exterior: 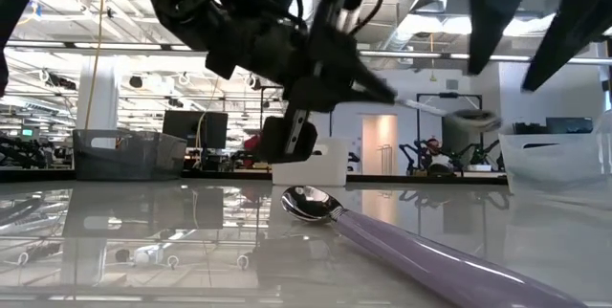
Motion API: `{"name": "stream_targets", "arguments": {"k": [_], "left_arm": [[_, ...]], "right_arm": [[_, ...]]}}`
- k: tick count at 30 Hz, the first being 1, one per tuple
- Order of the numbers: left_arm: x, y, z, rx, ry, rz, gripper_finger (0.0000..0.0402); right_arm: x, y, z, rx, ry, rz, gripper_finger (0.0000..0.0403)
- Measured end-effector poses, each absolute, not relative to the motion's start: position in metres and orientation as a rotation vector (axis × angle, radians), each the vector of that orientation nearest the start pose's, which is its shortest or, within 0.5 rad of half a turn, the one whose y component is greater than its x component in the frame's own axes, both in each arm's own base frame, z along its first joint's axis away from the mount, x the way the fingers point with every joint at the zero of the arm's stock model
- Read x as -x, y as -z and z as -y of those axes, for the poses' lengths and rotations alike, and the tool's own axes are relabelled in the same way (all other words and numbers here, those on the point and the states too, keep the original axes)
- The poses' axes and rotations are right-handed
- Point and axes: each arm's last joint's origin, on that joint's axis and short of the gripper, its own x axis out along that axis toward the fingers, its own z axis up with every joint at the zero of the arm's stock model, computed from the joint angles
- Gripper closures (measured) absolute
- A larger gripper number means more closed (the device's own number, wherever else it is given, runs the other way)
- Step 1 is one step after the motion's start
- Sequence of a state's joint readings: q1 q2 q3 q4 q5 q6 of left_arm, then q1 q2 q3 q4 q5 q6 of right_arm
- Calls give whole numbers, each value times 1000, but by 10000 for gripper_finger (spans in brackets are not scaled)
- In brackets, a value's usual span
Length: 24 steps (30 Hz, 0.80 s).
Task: Sort silverware by color (type)
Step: Put the black spoon into the black bin
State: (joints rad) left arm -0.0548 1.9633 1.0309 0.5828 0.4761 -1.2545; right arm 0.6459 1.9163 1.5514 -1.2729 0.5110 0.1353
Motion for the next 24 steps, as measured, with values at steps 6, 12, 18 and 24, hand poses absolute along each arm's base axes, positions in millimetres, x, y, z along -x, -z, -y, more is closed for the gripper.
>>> {"name": "stream_targets", "arguments": {"k": [6,12,18,24], "left_arm": [[-401,-156,8,1265,168,-600,401],[-388,-195,-1,1178,152,-540,401],[-350,-249,-6,1038,5,-520,401],[-293,-286,-9,937,-234,-588,401]], "right_arm": [[-275,-247,-217,744,15,-1379,176],[-239,-253,-220,745,71,-1348,179],[-206,-245,-204,583,122,-1192,180],[-201,-213,-192,390,28,-983,180]]}}
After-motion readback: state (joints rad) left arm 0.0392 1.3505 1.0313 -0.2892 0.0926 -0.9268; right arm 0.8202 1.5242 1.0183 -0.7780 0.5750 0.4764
